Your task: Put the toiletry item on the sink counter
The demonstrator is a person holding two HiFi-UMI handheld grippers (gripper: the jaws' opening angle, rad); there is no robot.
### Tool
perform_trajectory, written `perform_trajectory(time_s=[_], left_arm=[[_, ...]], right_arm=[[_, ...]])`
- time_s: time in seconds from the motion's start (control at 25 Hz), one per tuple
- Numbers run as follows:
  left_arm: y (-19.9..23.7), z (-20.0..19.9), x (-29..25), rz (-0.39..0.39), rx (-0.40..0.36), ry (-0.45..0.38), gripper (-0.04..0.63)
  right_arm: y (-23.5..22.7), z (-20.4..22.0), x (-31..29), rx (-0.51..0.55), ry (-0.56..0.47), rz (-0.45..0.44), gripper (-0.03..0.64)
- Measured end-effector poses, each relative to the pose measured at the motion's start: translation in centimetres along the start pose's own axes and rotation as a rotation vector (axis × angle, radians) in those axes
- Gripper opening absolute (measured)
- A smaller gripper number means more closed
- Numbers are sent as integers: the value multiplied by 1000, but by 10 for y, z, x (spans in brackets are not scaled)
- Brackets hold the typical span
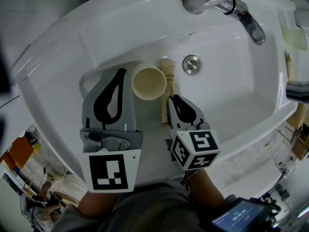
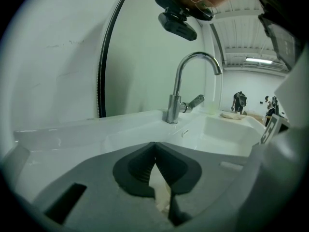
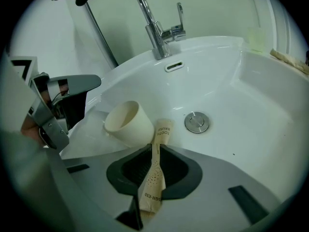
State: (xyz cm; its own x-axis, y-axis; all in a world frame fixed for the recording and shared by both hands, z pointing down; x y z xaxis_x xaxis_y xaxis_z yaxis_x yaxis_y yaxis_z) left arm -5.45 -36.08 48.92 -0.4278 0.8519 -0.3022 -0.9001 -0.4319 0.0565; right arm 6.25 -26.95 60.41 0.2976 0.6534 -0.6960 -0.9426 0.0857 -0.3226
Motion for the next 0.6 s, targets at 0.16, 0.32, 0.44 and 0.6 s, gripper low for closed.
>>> perform_trajectory(time_s=[0.16, 0.32, 0.44, 0.6], left_arm=[[-6, -8, 5, 2, -11, -18, 13], [-12, -25, 16, -6, -13, -45, 13], [-21, -43, 26, -4, -19, -78, 12], [-35, -71, 45, -5, -38, -134, 13]], right_arm=[[3, -7, 5, 8, -30, -16, 38], [13, -21, 18, 9, -79, -43, 38], [19, -40, 33, 11, -141, -62, 38], [32, -68, 60, 47, -243, -94, 37]])
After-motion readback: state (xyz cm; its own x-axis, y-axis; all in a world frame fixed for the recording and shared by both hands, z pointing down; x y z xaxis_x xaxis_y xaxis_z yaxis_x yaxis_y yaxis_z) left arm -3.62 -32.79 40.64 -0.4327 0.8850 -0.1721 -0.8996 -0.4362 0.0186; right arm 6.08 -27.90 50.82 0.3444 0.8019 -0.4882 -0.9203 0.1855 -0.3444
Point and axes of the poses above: the fingertips, and each gripper's own axes: x backward along the fingers, y to its left, z out of its underside, the point moved 1 cm from there along x, backward along the fingers, and after that the axes turned 8 degrees about -y, right-handed, at the moved point
